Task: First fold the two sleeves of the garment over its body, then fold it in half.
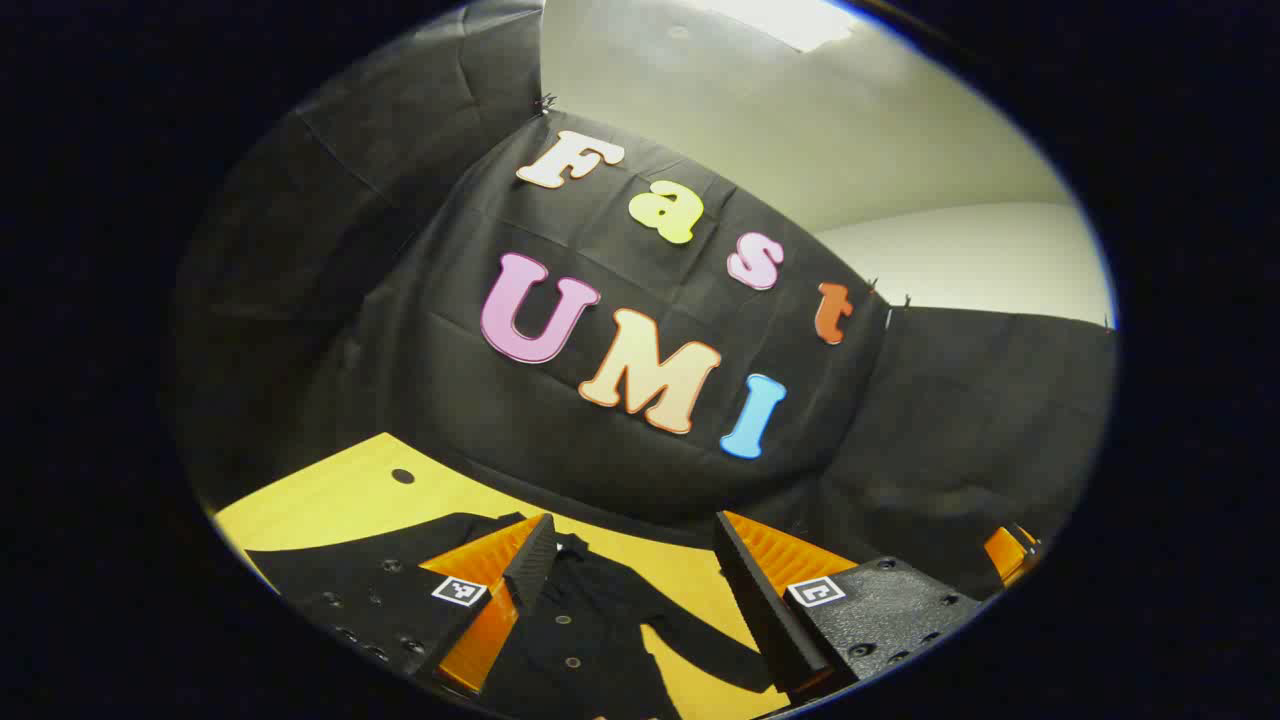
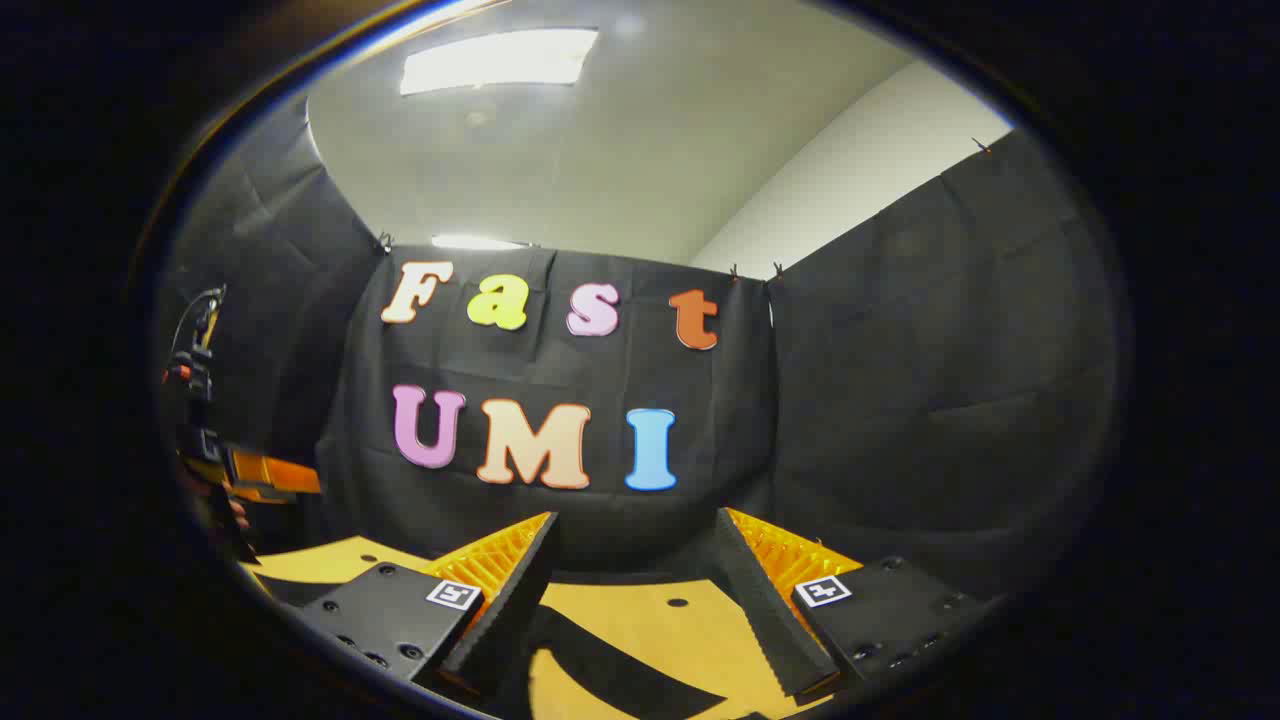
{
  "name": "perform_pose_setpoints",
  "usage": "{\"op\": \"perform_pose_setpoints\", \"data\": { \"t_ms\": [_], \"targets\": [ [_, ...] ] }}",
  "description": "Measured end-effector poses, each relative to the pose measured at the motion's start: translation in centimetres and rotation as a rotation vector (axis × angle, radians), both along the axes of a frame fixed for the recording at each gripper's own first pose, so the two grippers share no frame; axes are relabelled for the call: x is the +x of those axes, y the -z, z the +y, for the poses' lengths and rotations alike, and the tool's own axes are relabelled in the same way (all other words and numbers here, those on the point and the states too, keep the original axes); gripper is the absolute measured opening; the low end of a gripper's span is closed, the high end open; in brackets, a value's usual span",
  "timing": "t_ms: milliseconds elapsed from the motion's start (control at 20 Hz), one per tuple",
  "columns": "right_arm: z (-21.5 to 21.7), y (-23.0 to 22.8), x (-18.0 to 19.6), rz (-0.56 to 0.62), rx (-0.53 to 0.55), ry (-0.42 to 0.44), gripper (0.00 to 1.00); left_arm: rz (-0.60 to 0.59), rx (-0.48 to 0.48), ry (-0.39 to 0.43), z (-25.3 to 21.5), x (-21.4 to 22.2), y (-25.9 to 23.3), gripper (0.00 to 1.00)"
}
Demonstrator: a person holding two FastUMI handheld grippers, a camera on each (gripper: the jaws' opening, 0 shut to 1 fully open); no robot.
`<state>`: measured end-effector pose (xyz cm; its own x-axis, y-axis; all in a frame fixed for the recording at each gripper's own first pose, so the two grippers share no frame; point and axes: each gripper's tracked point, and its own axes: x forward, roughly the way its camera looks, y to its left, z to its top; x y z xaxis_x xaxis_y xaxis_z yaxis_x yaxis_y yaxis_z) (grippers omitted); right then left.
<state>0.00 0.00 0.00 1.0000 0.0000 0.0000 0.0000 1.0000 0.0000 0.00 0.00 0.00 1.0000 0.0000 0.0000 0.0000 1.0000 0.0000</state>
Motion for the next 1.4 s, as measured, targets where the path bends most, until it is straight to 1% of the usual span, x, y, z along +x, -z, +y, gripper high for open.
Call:
{"op": "perform_pose_setpoints", "data": {
  "t_ms": [50,150,200,300,350,400,450,600,650,750,800,850,900,1050,1150,1200,1250,1350,1400],
  "targets": [
    [0.2,0.6,-0.1,0.010,-0.005,-0.001,0.97,-0.003,0.014,-0.033,1.4,0.4,-0.1,0.92],
    [0.3,2.2,0.9,0.052,0.033,-0.003,0.97,-0.009,0.020,-0.065,3.1,1.2,-0.7,0.92],
    [0.7,3.2,1.4,0.087,0.071,0.000,0.97,-0.012,0.024,-0.072,3.4,1.4,-0.9,0.93],
    [1.3,3.7,1.9,0.109,0.125,0.008,0.97,-0.019,0.041,-0.073,3.9,1.5,-1.1,0.93],
    [1.9,4.0,2.2,0.115,0.148,0.010,0.99,-0.016,0.057,-0.077,4.3,1.6,-1.0,0.93],
    [2.4,4.6,2.5,0.129,0.163,0.006,0.97,-0.012,0.080,-0.084,4.7,1.7,-0.8,0.93],
    [3.1,5.4,2.8,0.149,0.173,-0.003,0.97,-0.012,0.104,-0.097,5.2,1.7,-0.7,0.92],
    [3.8,6.3,3.3,0.183,0.169,-0.015,0.97,-0.003,0.144,-0.097,5.4,2.4,-0.1,0.93],
    [3.9,6.3,3.3,0.187,0.166,-0.017,0.97,-0.002,0.147,-0.099,5.4,2.6,0.1,0.92],
    [3.9,6.5,3.4,0.193,0.156,-0.018,0.97,-0.008,0.135,-0.094,5.3,2.9,0.0,0.92],
    [4.0,6.6,3.5,0.195,0.151,-0.019,0.97,-0.009,0.130,-0.090,5.2,3.0,0.0,0.93],
    [4.0,6.6,3.5,0.197,0.147,-0.020,0.97,-0.011,0.130,-0.093,5.4,3.1,0.0,0.92],
    [4.1,6.5,3.7,0.197,0.140,-0.018,0.99,-0.012,0.134,-0.098,5.8,3.3,-0.1,0.93],
    [3.8,6.5,3.8,0.196,0.126,0.000,0.97,-0.004,0.153,-0.102,6.5,3.7,-0.1,0.92],
    [3.5,6.4,3.7,0.192,0.128,0.016,0.98,0.004,0.160,-0.109,7.0,3.9,0.0,0.93],
    [3.4,6.6,3.7,0.198,0.133,0.023,0.99,0.003,0.160,-0.110,7.1,4.0,-0.1,0.93],
    [3.4,7.0,3.6,0.209,0.139,0.026,0.97,0.000,0.159,-0.110,7.1,3.9,-0.1,0.92],
    [3.3,7.6,3.7,0.222,0.138,0.034,0.98,-0.003,0.154,-0.124,7.7,3.7,0.1,0.92],
    [3.2,7.8,3.7,0.226,0.131,0.038,0.99,0.005,0.150,-0.128,8.0,3.5,0.5,0.93]
  ]
}}
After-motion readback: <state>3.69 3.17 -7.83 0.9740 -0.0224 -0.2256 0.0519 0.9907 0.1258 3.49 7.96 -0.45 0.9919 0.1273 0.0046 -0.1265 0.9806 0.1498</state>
